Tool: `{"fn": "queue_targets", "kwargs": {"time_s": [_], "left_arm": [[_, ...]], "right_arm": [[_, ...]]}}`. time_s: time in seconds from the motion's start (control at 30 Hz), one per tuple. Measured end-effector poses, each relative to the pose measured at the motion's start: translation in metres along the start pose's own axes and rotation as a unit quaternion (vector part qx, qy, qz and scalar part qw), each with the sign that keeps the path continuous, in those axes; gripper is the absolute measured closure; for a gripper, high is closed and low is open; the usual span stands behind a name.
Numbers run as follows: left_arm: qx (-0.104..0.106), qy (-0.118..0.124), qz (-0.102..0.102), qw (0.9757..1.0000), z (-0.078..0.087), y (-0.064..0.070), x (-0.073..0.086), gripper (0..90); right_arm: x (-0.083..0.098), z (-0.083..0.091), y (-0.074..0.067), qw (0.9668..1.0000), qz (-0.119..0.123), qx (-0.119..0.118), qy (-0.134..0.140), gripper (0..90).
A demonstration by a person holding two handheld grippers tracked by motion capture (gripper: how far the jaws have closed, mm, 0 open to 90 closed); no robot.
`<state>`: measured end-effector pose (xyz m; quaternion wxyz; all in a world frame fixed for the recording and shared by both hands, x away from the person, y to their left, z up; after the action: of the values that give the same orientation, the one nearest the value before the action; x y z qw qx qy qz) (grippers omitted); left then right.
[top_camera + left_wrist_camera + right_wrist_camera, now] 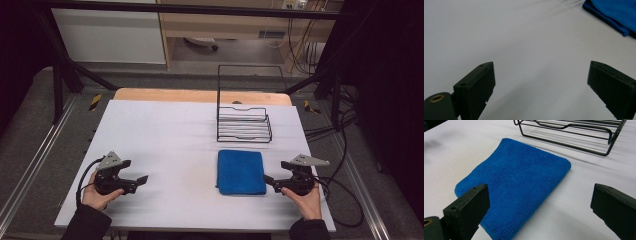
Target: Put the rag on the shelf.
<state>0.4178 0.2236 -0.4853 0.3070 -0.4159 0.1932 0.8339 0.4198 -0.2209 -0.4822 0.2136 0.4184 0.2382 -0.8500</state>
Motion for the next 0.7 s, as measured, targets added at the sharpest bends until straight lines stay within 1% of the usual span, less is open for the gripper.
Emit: {"fn": "queue_targets", "kwargs": {"time_s": [0.1,0.2,0.3,0.37,0.4,0.43,0.47,0.5,0.53,0.57,0.6,0.7], "left_arm": [[-0.002,0.0,0.001,1.0,-0.001,-0.001,0.0,7.7],[-0.002,0.0,0.003,1.0,-0.001,0.0,0.001,7.5],[-0.003,-0.003,0.002,1.0,-0.001,-0.001,0.003,7.4],[-0.003,-0.003,0.001,1.0,-0.002,-0.001,0.003,7.4],[-0.003,-0.006,0.0,1.0,-0.002,-0.001,0.004,7.4],[-0.004,-0.007,-0.001,1.0,-0.002,0.0,0.004,7.4],[-0.003,-0.008,-0.001,1.0,-0.003,0.0,0.004,7.4],[-0.003,-0.009,-0.002,1.0,-0.003,0.001,0.005,7.4],[-0.002,-0.01,-0.003,0.9999,-0.003,0.001,0.005,7.4],[-0.002,-0.011,-0.003,0.9999,-0.003,0.002,0.005,7.4],[-0.003,-0.011,-0.005,0.9999,-0.003,0.001,0.005,7.5],[-0.004,-0.011,-0.003,0.9999,-0.004,0.001,0.006,7.6]], "right_arm": [[0.001,0.0,0.0,1.0,0.002,0.003,-0.003,5.3],[0.002,-0.002,-0.001,0.9999,-0.003,0.005,-0.008,7.3],[0.004,-0.005,-0.004,0.9998,-0.004,0.006,-0.019,10.3],[0.006,-0.008,-0.009,0.9996,-0.003,0.002,-0.028,14.1],[0.006,-0.008,-0.009,0.9996,-0.003,0.002,-0.028,14.1],[0.009,-0.012,-0.014,0.9991,-0.002,-0.002,-0.043,22.2],[0.009,-0.012,-0.014,0.9991,-0.002,-0.002,-0.043,22.2],[0.012,-0.017,-0.021,0.9985,-0.005,-0.011,-0.054,28.9],[0.015,-0.019,-0.023,0.998,-0.003,-0.013,-0.062,33.0],[0.015,-0.019,-0.023,0.998,-0.003,-0.013,-0.062,33.0],[0.019,-0.023,-0.024,0.9969,-0.001,-0.009,-0.078,41.1],[0.026,-0.027,-0.022,0.9948,0.003,0.008,-0.102,51.0]]}}
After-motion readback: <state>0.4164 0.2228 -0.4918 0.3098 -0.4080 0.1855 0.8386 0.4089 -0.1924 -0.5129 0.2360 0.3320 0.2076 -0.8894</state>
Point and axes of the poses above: each handheld gripper's, and its own axes: z roughly backward along the jaws, x roughly out of its underside, y roughly to its right, the point moved 10 cm from there along -z, roughly forward along the jaws, and after that the axes turned 2 degrees about -z, right-handed, at the moved point
